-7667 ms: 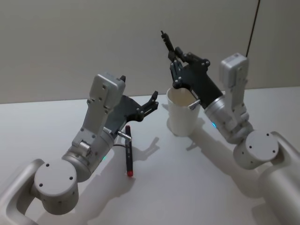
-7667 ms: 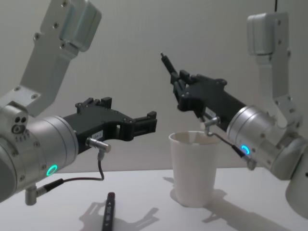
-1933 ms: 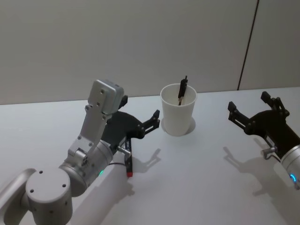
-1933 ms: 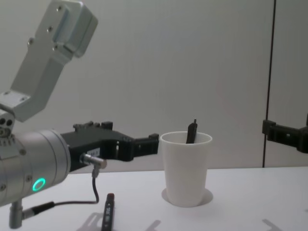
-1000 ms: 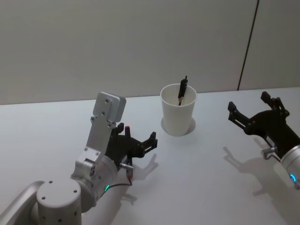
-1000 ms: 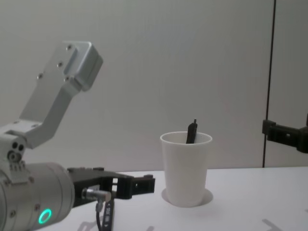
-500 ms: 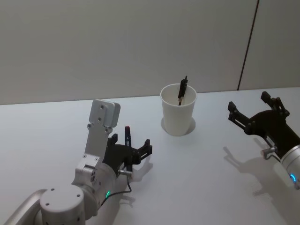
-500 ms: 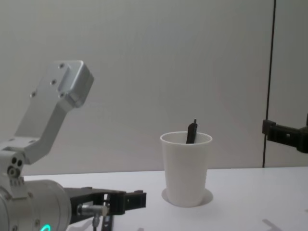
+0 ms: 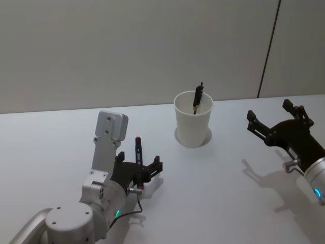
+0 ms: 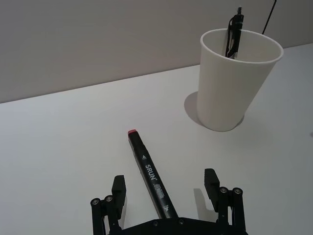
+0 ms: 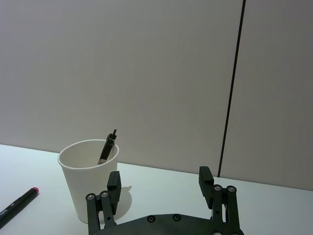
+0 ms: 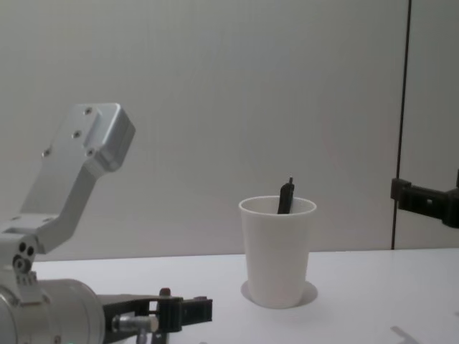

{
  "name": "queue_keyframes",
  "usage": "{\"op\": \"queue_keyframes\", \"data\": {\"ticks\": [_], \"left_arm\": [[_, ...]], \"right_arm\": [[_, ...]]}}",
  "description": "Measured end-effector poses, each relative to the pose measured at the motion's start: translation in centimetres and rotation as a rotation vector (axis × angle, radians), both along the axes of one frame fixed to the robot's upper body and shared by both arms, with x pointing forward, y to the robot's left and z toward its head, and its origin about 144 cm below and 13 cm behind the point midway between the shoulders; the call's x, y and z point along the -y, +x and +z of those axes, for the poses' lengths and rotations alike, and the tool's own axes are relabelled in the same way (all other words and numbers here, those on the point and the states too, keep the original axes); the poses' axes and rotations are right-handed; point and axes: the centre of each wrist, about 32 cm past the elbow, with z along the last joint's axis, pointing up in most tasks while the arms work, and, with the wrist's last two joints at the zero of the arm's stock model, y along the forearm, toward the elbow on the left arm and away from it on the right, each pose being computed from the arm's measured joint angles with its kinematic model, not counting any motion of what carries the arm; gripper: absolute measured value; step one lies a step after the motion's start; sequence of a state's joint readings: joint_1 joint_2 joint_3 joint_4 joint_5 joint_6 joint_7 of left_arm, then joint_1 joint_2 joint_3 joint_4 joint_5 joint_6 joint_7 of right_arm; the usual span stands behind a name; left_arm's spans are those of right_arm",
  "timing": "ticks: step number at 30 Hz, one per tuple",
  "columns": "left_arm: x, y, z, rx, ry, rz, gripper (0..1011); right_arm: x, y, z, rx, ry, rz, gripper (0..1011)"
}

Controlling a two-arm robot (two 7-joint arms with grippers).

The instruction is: Place the pen into the pen holder.

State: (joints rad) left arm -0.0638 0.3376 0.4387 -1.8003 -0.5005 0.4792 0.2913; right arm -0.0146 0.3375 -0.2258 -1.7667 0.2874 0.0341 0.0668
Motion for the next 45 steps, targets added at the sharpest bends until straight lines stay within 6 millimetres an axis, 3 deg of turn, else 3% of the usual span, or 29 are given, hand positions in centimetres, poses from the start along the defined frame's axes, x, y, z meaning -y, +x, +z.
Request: {"op": "queue_keyframes", "data": {"ticks": [45], "left_arm": [[2.6,0.1,0.2,-0.083,0.06,0.044,1001]], "right_arm": [[0.0,0.0,0.0,0.0,0.0,0.0,1001]]}}
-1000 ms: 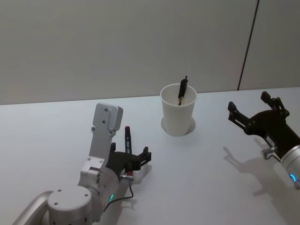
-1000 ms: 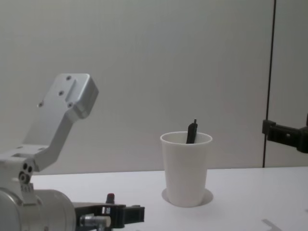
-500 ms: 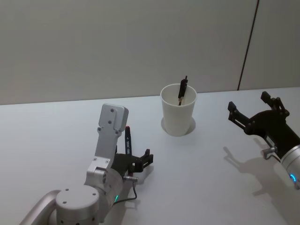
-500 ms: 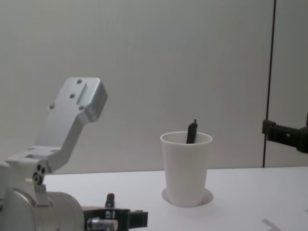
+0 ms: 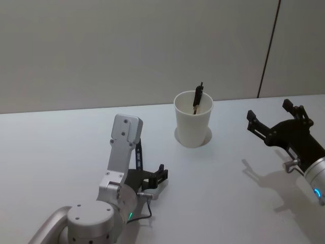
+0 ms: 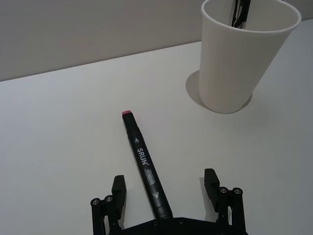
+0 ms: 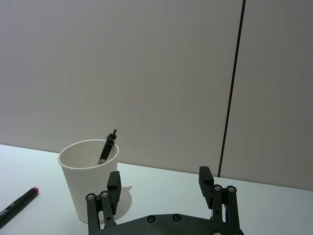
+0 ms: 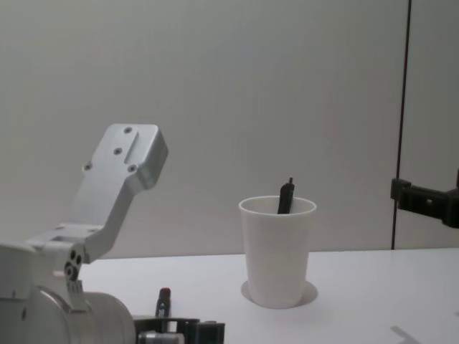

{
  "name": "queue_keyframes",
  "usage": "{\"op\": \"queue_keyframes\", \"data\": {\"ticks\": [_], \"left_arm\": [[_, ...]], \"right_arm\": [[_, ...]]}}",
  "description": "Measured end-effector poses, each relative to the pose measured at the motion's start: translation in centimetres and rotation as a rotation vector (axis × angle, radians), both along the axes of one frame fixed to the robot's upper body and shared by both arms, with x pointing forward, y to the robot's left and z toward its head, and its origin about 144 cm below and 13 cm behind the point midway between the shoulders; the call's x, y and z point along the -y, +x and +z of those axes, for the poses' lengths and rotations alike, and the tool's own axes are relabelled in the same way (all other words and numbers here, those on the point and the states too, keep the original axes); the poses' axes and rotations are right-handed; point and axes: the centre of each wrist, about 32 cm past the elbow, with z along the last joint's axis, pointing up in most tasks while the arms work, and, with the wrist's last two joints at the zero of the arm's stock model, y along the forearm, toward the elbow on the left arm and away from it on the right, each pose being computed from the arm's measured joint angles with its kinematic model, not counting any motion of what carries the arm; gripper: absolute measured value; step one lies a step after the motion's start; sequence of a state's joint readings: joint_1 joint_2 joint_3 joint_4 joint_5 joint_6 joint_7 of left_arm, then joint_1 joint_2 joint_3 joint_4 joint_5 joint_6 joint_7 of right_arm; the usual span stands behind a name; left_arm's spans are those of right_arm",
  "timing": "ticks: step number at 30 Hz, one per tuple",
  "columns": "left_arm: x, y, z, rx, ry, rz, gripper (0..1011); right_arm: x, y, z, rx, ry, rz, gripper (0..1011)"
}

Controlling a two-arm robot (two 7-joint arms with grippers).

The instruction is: Place the pen into the pen holder.

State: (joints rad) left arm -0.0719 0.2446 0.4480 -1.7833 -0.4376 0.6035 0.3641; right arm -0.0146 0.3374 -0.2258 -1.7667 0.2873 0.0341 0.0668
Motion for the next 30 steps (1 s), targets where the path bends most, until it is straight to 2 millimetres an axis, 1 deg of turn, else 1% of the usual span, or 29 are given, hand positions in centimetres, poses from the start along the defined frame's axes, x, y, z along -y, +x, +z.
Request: {"op": "queue_keyframes", "data": {"ticks": [30], "left_arm": [[0.52,0.36,0.12,-0.037,0.035,0.028,1001]], "right_arm": [[0.0,0.0,0.0,0.0,0.0,0.0,1001]]}}
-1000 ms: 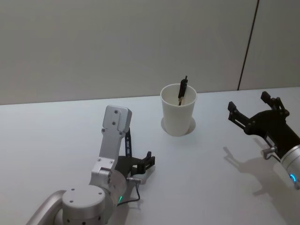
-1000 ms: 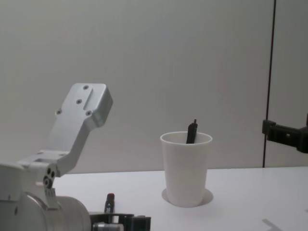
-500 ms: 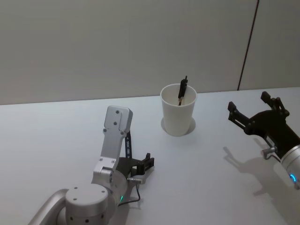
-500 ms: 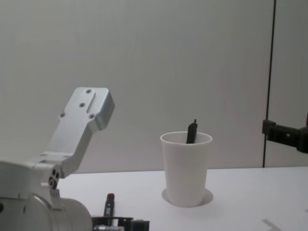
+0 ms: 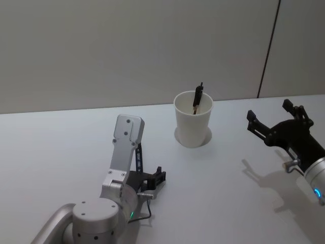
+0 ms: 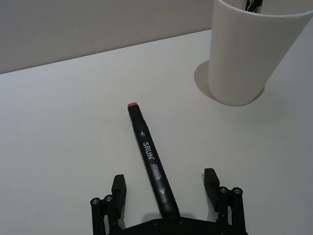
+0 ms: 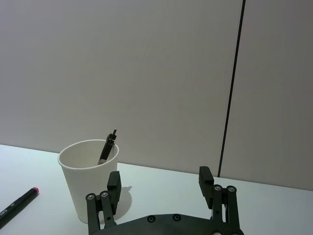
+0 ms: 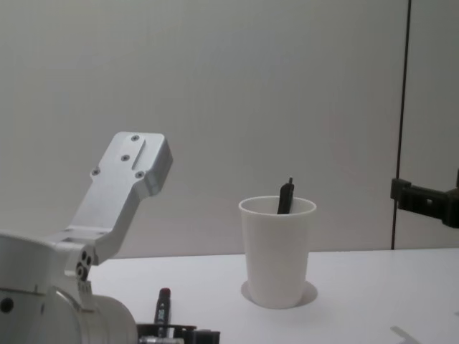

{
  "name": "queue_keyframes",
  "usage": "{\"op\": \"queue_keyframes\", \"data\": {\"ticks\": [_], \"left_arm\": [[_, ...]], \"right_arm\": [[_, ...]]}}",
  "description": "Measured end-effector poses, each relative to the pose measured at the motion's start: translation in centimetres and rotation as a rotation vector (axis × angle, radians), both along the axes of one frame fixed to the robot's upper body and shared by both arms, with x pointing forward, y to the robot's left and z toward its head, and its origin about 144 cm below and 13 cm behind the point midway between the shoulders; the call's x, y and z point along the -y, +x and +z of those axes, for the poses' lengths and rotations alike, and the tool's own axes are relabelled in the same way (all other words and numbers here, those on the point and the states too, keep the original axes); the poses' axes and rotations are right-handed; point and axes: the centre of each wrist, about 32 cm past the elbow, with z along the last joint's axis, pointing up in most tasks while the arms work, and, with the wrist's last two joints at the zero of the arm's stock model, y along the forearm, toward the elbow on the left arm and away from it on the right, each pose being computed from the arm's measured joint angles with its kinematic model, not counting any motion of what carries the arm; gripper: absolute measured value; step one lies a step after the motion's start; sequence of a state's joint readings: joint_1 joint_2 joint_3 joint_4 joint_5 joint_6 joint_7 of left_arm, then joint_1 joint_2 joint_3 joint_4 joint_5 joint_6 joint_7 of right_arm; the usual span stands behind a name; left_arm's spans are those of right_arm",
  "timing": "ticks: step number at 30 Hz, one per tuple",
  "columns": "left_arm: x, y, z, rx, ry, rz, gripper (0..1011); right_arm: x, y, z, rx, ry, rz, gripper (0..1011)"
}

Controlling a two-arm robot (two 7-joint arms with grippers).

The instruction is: Place the pen into the pen holder.

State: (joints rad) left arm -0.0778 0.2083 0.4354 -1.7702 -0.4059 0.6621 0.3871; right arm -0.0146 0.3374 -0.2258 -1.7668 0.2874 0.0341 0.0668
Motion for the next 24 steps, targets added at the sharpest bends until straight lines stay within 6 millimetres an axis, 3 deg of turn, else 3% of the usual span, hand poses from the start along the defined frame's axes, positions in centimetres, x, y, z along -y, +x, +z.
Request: {"op": "queue_keyframes", "data": {"ticks": [11,21,24], "left_arm": [[0.04,0.04,0.03,-0.003,0.005,0.002,1000],[0.04,0.06,0.04,-0.004,0.007,0.004,787],[0.05,0.05,0.04,-0.005,0.007,0.004,669]], "right_arm": [[0.0,0.0,0.0,0.0,0.0,0.0,1001],[0.0,0.0,0.0,0.0,0.0,0.0,1001],[0.0,0.0,0.0,0.0,0.0,0.0,1001]]}}
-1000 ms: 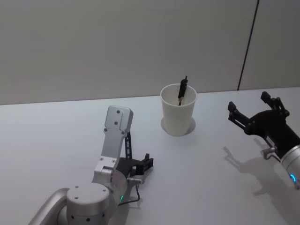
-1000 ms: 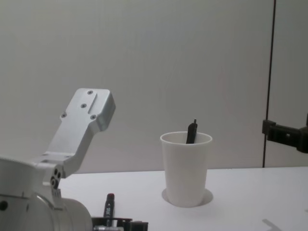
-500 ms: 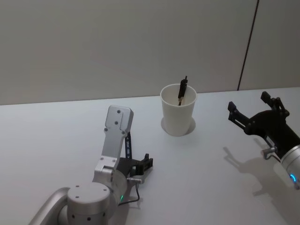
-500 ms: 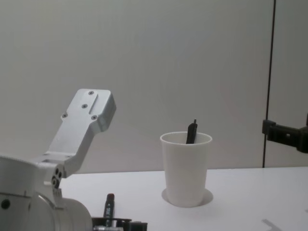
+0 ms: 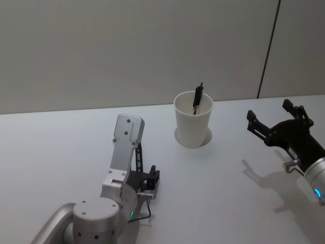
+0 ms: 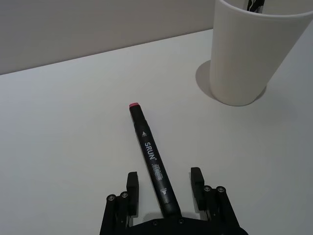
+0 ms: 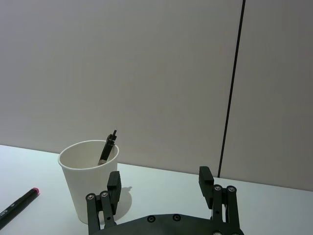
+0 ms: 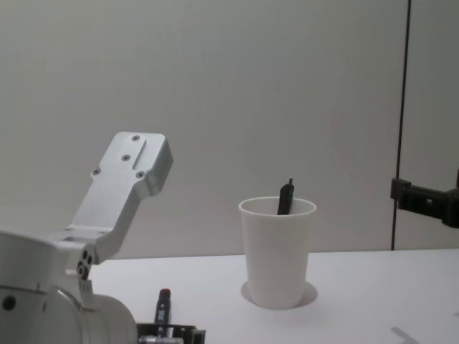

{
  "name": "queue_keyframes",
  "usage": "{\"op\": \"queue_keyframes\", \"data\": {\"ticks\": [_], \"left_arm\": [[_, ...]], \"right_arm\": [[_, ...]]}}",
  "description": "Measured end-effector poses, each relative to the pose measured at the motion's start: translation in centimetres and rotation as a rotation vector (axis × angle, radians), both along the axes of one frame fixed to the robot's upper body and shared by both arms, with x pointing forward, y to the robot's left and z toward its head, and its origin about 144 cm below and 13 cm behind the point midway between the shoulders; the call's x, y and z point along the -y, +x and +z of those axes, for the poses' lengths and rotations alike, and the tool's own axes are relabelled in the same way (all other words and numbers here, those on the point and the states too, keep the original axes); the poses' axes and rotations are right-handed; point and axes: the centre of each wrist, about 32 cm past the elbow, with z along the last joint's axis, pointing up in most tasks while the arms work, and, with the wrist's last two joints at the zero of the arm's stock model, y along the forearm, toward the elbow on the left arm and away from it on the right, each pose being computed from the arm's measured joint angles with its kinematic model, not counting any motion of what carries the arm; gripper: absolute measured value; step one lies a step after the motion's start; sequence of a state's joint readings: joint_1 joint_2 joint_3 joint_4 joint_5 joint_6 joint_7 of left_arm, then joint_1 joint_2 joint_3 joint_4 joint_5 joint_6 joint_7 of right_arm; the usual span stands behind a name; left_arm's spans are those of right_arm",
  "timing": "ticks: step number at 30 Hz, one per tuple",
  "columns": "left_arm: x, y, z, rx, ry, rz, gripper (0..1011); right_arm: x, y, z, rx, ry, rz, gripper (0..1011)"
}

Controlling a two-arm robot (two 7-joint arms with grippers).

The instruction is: Place the pen into the pen holder.

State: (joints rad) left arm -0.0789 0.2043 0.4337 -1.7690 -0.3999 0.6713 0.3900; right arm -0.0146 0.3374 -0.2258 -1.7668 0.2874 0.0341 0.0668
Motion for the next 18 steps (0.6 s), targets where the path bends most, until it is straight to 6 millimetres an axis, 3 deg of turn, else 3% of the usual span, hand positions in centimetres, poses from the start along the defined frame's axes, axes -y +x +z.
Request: {"op": "queue_keyframes", "data": {"ticks": [14,18], "left_arm": [[0.02,0.0,-0.01,-0.002,0.001,0.0,210],[0.02,0.0,0.0,-0.002,0.001,0.0,176]], "right_arm": [[0.0,0.0,0.0,0.0,0.0,0.0,1001],[0.0,0.0,0.0,0.0,0.0,0.0,1001]]}}
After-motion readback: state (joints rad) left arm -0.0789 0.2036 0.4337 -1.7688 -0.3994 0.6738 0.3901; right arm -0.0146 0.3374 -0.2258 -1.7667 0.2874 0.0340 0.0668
